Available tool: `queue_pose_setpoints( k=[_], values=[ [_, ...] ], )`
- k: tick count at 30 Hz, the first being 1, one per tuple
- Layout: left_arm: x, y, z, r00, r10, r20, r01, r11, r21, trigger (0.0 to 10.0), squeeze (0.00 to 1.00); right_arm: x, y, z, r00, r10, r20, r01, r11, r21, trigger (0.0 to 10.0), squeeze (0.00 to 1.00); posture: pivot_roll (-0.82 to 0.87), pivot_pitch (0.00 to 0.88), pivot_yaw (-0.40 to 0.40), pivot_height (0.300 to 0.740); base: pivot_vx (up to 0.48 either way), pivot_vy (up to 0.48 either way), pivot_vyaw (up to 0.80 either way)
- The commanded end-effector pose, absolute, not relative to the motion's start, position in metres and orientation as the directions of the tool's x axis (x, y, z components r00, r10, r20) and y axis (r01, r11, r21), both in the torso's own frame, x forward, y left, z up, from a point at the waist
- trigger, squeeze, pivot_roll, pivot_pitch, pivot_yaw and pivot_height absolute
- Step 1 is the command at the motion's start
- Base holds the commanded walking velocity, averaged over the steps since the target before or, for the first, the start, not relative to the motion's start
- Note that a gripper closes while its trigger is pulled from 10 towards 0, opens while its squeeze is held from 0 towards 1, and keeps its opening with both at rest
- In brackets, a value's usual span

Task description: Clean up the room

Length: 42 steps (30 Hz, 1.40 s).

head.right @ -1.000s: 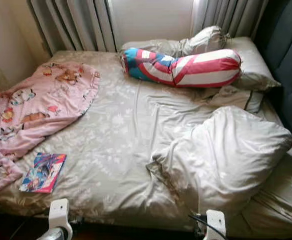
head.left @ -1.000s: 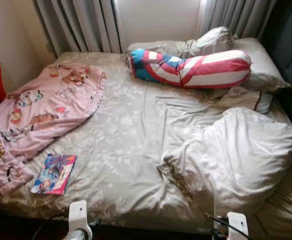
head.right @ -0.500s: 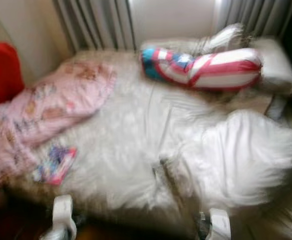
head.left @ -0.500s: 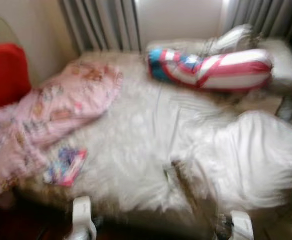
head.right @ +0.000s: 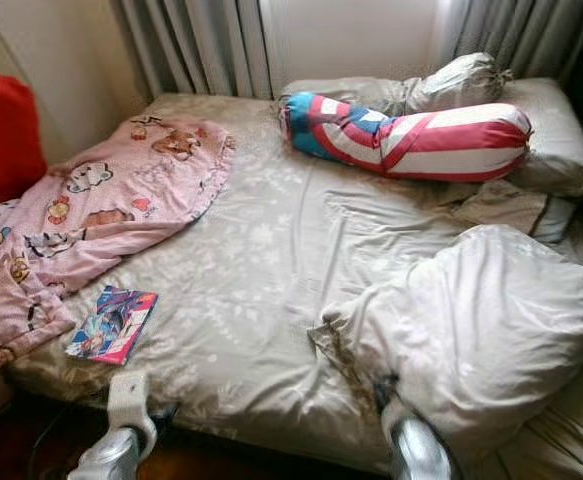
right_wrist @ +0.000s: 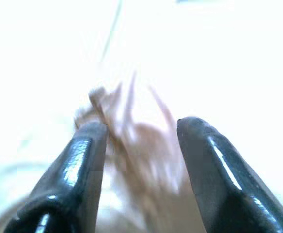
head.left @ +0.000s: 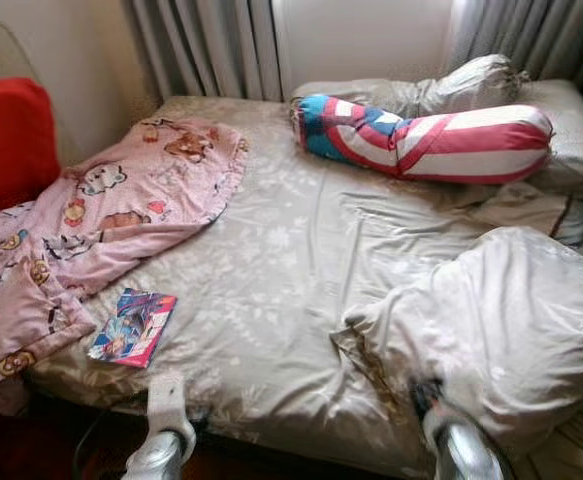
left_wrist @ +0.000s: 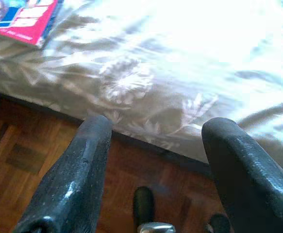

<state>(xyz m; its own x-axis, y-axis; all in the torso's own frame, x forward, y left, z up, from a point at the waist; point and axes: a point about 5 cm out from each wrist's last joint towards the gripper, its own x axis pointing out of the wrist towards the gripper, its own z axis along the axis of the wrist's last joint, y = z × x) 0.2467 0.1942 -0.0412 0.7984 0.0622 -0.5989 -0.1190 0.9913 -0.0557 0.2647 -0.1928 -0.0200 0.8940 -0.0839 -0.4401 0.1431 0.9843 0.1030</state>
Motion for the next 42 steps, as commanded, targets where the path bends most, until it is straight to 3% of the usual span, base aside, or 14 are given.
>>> queue_pose_setpoints(
  k=[1,8,15,25,34,42],
  values=[
    [0.237,0.199,-0.048,0.777,0.079,-0.624,-0.127,0.991,-0.034,10.0,0.00,0.237,-0.200,-0.042,0.835,-0.105,-0.540,0.186,0.977,0.099,10.0,0.00,0.02,0.064,0.007,0.740,0.000,0.000,0.00],
    [0.234,0.198,-0.050,0.773,0.080,-0.629,-0.132,0.991,-0.036,10.0,0.00,0.225,-0.204,-0.052,0.797,-0.106,-0.594,0.199,0.976,0.092,10.0,0.00,0.02,0.071,0.001,0.740,0.000,0.000,0.00],
    [0.232,0.198,-0.051,0.772,0.079,-0.631,-0.131,0.991,-0.037,10.0,0.00,0.224,-0.204,-0.053,0.791,-0.105,-0.603,0.195,0.977,0.085,10.0,0.00,0.02,0.073,0.000,0.740,0.000,0.000,-0.74],
    [0.231,0.198,-0.051,0.771,0.078,-0.632,-0.125,0.992,-0.031,10.0,0.00,0.219,-0.204,-0.057,0.773,-0.098,-0.627,0.191,0.978,0.081,10.0,0.00,0.02,0.064,0.000,0.740,0.000,0.000,0.00],
    [0.232,0.195,-0.051,0.771,0.078,-0.632,-0.123,0.992,-0.027,10.0,0.00,0.216,-0.204,-0.059,0.756,-0.087,-0.648,0.186,0.979,0.085,10.0,0.00,0.02,0.058,-0.007,0.740,0.000,-0.455,-0.34],
    [0.232,0.195,-0.051,0.770,0.078,-0.633,-0.122,0.992,-0.026,10.0,0.00,0.216,-0.206,-0.059,0.758,-0.094,-0.645,0.192,0.978,0.083,10.0,0.00,0.01,0.061,-0.007,0.740,0.000,0.000,-0.15]
  ],
)
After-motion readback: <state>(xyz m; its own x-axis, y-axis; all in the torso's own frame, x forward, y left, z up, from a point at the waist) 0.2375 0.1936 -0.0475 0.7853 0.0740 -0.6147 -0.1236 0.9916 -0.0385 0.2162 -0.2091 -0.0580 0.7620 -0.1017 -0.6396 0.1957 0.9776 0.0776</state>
